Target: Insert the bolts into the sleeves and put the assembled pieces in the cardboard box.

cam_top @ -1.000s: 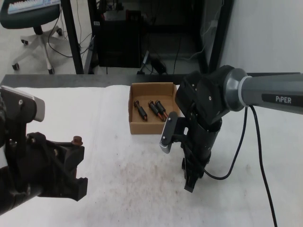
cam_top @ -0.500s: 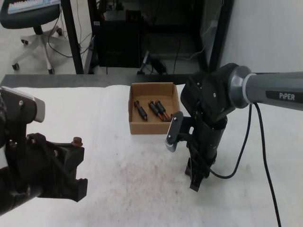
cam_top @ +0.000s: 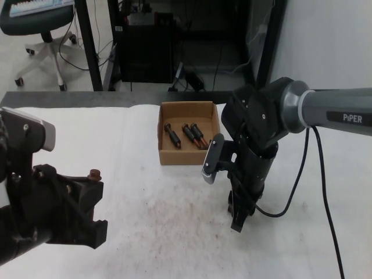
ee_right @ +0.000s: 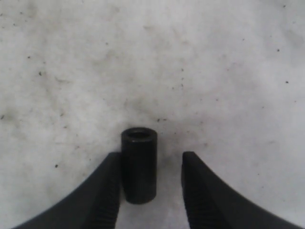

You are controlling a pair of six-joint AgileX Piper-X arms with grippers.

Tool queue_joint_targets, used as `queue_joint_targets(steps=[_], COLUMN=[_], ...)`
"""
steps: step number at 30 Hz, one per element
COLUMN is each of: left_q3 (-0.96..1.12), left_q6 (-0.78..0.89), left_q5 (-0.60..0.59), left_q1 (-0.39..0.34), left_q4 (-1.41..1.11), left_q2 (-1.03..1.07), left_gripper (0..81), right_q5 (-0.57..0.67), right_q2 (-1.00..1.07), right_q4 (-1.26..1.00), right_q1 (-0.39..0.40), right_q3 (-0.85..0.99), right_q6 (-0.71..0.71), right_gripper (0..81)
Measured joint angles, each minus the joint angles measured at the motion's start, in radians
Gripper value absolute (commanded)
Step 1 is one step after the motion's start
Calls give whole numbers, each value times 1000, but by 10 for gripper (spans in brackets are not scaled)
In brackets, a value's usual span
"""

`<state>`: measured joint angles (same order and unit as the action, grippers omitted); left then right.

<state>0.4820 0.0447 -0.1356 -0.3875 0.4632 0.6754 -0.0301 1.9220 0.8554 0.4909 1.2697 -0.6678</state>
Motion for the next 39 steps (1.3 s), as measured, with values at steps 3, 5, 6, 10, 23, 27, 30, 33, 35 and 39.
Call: queue_joint_targets(steps=[3,5,6,10,23,27,30,33,35,39], left_q3=[0,0,0,0,0,0,0,0,0,0], left_q6=[0,0,0,0,0,0,0,0,0,0], left_q5=[0,0,0,0,0,0,0,0,0,0], left_q1=[0,0,0,0,0,0,0,0,0,0], left_q4=[0,0,0,0,0,0,0,0,0,0], left_q2=[0,0,0,0,0,0,0,0,0,0], left_gripper=[3,3,3,3,3,3,3,3,3,3], right_q5=[0,0,0,0,0,0,0,0,0,13], right_q2=[0,0,0,0,0,0,0,0,0,0], right_q4=[0,0,0,-2,-38,-38,-25,7,21,25], right_q1=[0,0,0,0,0,0,0,0,0,0], right_q3=[0,0,0,0,0,0,0,0,0,0], right_q6=[0,-6,-12,-26,-30,-30,-31,-31,-31,-21], right_gripper=[384,384,384,384,384,269,6,9,9,9])
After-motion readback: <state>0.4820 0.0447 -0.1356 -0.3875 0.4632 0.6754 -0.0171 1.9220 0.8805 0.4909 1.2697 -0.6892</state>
